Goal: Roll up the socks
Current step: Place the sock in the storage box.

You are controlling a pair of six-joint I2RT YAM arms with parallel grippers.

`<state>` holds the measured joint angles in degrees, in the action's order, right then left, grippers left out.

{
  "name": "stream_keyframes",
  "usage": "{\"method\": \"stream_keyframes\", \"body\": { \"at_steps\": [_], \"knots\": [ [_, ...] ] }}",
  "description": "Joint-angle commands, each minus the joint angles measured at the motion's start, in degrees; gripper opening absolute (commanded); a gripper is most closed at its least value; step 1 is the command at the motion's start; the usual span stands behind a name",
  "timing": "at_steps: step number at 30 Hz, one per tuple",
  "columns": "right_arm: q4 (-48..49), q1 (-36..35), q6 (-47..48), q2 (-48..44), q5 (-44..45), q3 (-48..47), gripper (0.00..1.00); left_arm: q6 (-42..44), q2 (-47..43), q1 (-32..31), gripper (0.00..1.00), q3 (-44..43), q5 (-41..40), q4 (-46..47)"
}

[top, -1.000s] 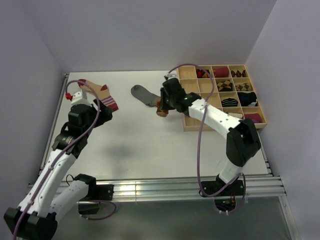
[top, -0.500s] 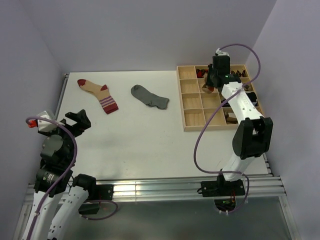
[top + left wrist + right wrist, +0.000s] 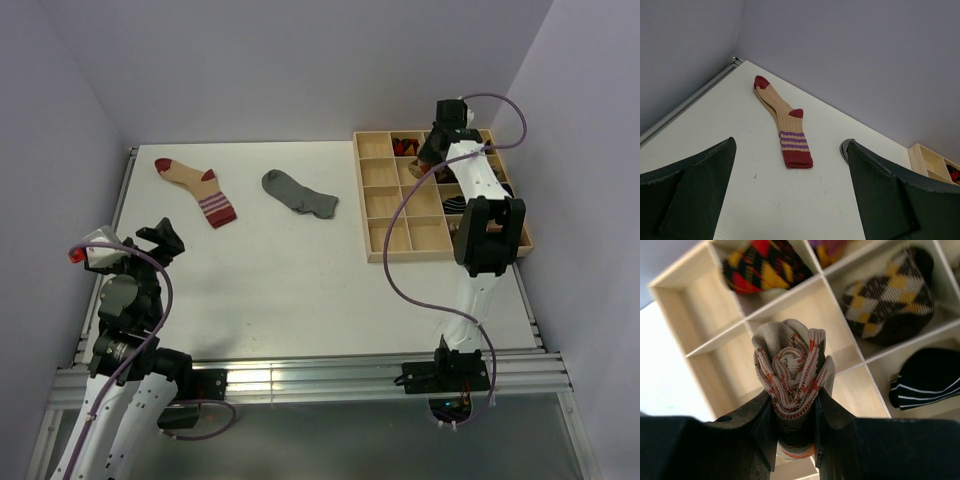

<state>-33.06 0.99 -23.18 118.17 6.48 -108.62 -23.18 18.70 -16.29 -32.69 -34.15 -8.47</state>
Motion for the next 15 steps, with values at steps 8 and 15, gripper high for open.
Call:
{"method": "stream_keyframes", "body": {
  "at_steps": [8, 15],
  "knots": [
    [-0.5, 2.2, -4.5, 5.9, -2.1, -4.8, 0.00, 2.1, 1.4, 3.5, 0.97, 1.0, 1.9, 5.2],
    [1.4, 2.2, 2.7, 9.5, -3.1, -8.3, 0.00, 2.4, 2.1, 3.9, 0.97, 1.0, 2.3, 4.7]
  ]
}}
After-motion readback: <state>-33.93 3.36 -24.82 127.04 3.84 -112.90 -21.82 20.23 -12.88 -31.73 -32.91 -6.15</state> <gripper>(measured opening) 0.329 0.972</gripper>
